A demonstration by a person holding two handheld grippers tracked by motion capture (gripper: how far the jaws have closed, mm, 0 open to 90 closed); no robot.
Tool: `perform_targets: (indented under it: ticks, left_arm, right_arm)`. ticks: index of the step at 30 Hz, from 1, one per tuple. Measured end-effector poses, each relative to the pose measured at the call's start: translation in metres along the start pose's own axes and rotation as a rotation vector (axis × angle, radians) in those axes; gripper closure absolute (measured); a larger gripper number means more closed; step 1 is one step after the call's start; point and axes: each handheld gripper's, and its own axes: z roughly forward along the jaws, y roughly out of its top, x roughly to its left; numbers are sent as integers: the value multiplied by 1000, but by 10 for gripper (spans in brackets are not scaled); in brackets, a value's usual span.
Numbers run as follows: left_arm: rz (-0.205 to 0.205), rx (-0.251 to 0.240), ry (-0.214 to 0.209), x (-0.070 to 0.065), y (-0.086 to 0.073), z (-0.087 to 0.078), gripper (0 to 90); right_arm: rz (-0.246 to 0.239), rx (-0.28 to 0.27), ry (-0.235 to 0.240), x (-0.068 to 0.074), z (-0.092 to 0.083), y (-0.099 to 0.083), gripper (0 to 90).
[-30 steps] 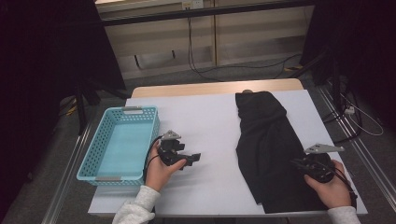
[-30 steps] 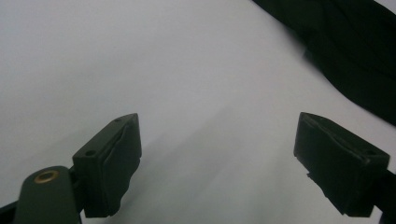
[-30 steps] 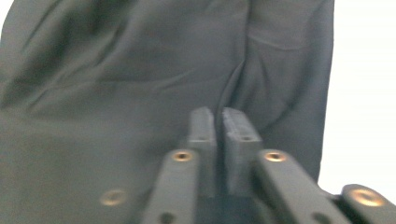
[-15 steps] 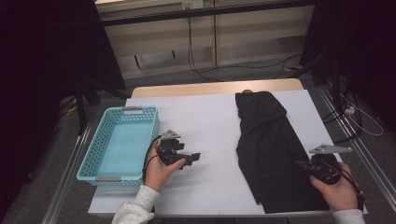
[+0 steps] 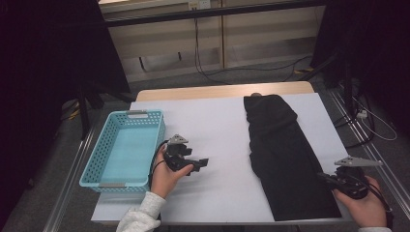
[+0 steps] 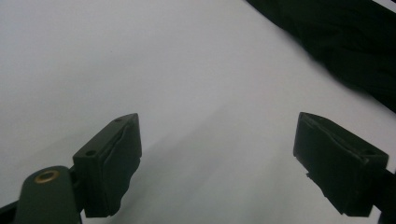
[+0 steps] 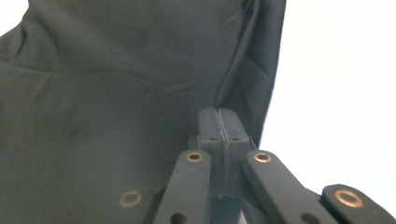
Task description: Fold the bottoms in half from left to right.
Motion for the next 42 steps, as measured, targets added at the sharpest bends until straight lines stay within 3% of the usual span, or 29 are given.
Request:
perform_targets:
  ticks: [7, 21, 23, 27, 33, 35, 38, 42]
  left_arm:
    - [4, 4, -3, -1, 1, 1, 152]
    - [-2, 6, -3, -1, 1, 1, 152]
    - [-2, 10, 0, 0, 1, 1, 152]
    - [-9, 5, 8, 0, 2, -1, 151]
    - [-6, 4, 9, 0, 2, -2, 151]
    - [-9, 7, 12, 1, 1, -1, 151]
    - [-10, 11, 12, 1, 0, 0, 151]
    - [-10, 10, 10, 0, 1, 0, 151]
  right_arm:
    - [20, 6, -7, -6, -6, -8, 900]
    - [12, 24, -3, -7, -9, -14, 900]
    - [-7, 0, -26, -6, -7, -12, 800]
    - [-6, -36, -45, -7, -1, -2, 709]
    - [7, -62, -100, -14, 11, 17, 743]
    - [35, -68, -76, -18, 15, 20, 773]
    - [36, -67, -65, -20, 21, 25, 819]
    - [16, -41, -83, -20, 29, 28, 876]
